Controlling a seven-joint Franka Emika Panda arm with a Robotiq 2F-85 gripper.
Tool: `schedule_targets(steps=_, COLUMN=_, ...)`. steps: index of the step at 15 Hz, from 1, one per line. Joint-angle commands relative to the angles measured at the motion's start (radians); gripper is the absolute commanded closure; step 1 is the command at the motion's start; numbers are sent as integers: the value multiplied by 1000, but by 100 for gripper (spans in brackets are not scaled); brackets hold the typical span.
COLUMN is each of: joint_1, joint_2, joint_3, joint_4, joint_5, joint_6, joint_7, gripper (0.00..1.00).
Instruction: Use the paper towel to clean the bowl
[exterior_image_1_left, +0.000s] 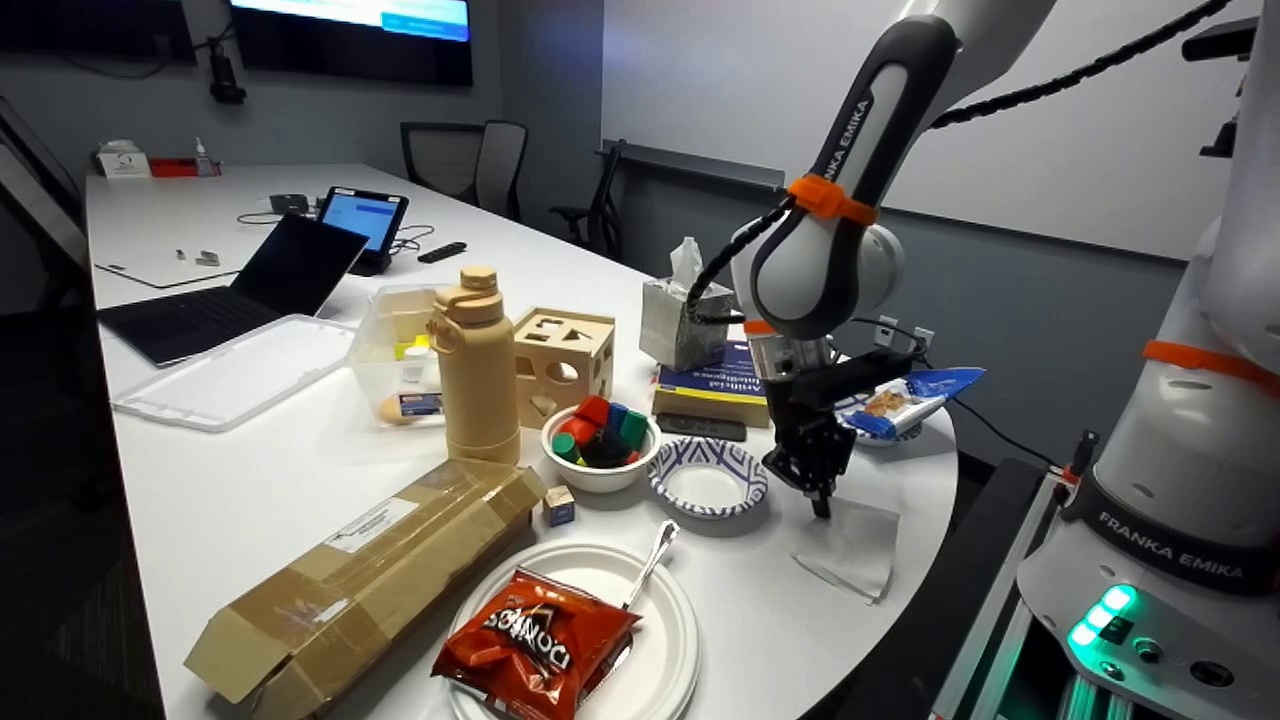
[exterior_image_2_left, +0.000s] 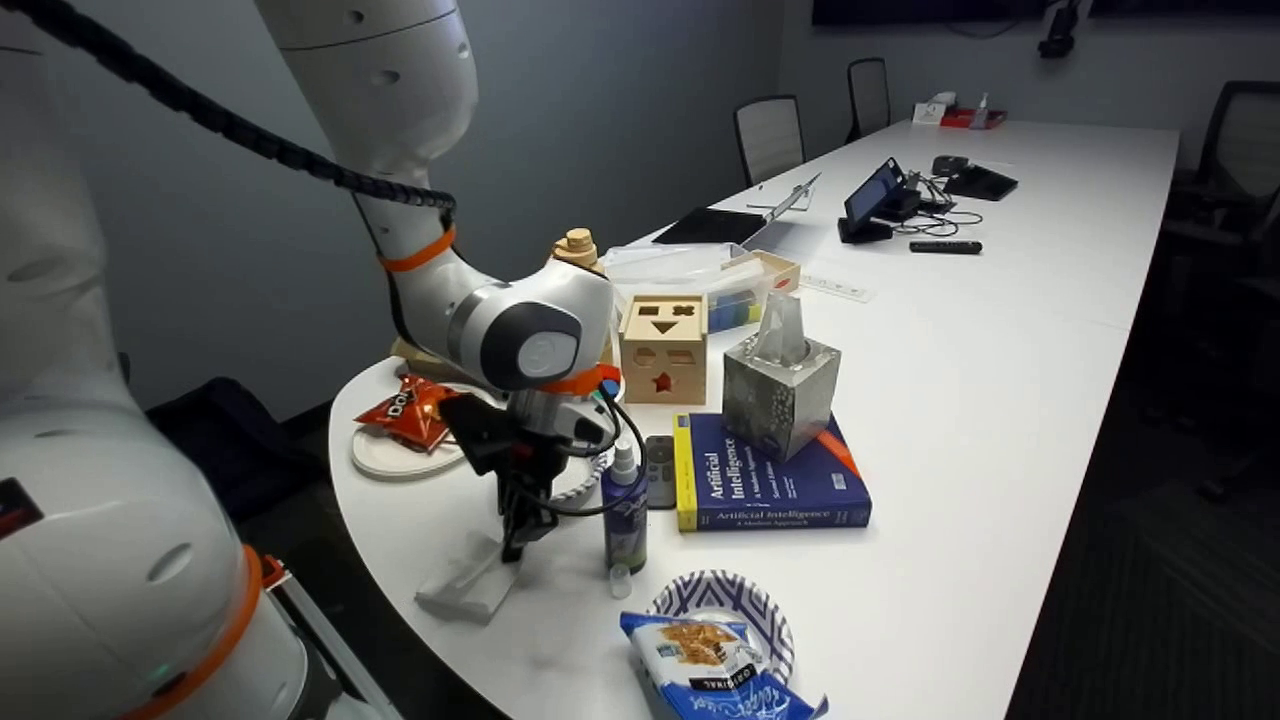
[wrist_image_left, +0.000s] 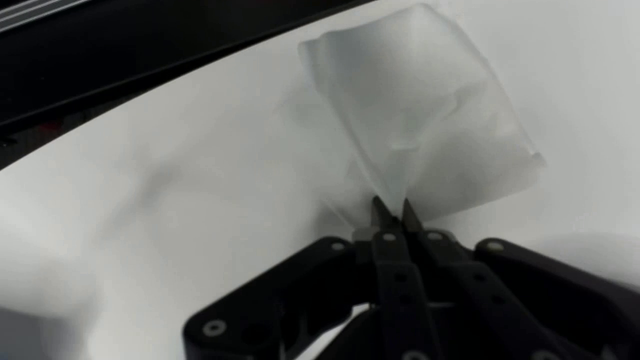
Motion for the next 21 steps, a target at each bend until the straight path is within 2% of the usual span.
schedule_targets(steps=1, joint_1=36, joint_2=-159, joint_3=16, joint_4=-26, joint_5=-10, joint_6=-62, joint_7=37, gripper=99)
schedule_targets(steps=6, joint_1=59, joint_2=-338, joint_3=62, joint_4=-26, joint_5=-81, joint_6=-133, joint_7=153, gripper=99)
schedule_targets(steps=10, joint_1=24, joint_2=-346, joint_3=122, joint_4=-19, joint_5=-232, joint_6=36, joint_7=356, gripper=99)
schedule_targets(steps=13, joint_1=-15, joint_2=-314, joint_3=160, joint_4=-5, joint_5=-396, joint_6=162, joint_7=550, gripper=99)
schedule_targets(steps=15, joint_1=-48, joint_2=-303, joint_3=181, joint_4=-4, joint_5=-554, joint_6=211, joint_7=696, gripper=99)
schedule_targets(steps=18, joint_1=-74, joint_2=-275, joint_3=183, joint_4=-2, joint_5=-752, joint_6=237, joint_7=887, gripper=99)
schedule_targets(steps=21, joint_1=-75, joint_2=-225, joint_3=175, joint_4=-3, joint_5=-879, joint_6=255, joint_7=1031, gripper=99)
